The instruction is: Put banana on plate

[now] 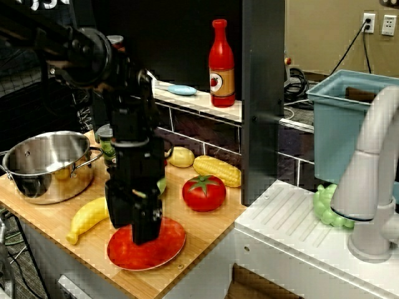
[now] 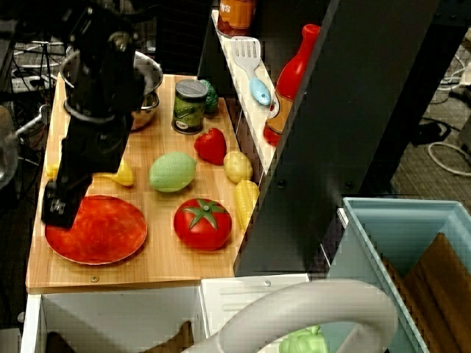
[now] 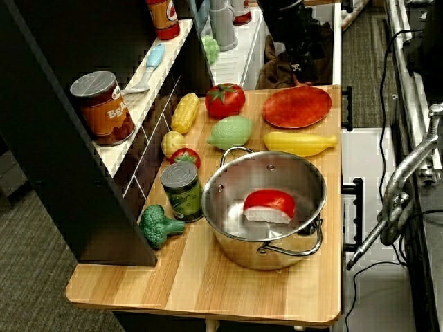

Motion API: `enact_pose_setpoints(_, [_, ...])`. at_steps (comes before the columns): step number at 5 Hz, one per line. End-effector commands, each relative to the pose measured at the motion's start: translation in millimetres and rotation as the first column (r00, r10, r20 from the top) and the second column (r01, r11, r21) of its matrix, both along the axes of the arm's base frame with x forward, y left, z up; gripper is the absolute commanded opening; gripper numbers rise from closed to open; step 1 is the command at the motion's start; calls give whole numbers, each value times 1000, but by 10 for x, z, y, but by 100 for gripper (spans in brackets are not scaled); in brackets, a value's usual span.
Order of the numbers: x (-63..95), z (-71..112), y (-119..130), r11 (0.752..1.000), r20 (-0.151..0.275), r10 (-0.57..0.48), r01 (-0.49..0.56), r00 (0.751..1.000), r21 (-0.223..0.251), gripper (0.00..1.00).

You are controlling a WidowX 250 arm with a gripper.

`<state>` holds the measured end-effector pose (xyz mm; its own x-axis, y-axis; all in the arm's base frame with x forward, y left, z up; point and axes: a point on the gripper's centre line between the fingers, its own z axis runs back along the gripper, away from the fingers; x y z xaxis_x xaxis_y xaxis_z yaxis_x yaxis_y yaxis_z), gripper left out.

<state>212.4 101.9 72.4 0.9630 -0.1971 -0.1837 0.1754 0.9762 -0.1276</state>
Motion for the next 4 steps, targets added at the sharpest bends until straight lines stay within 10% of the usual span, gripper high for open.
enact_pose_setpoints(1, [134,429,534,1000,105,-7,6,994,6,100])
enact_pose_setpoints(4, [307,298,1045,999,146,-29,34,989,-30,100])
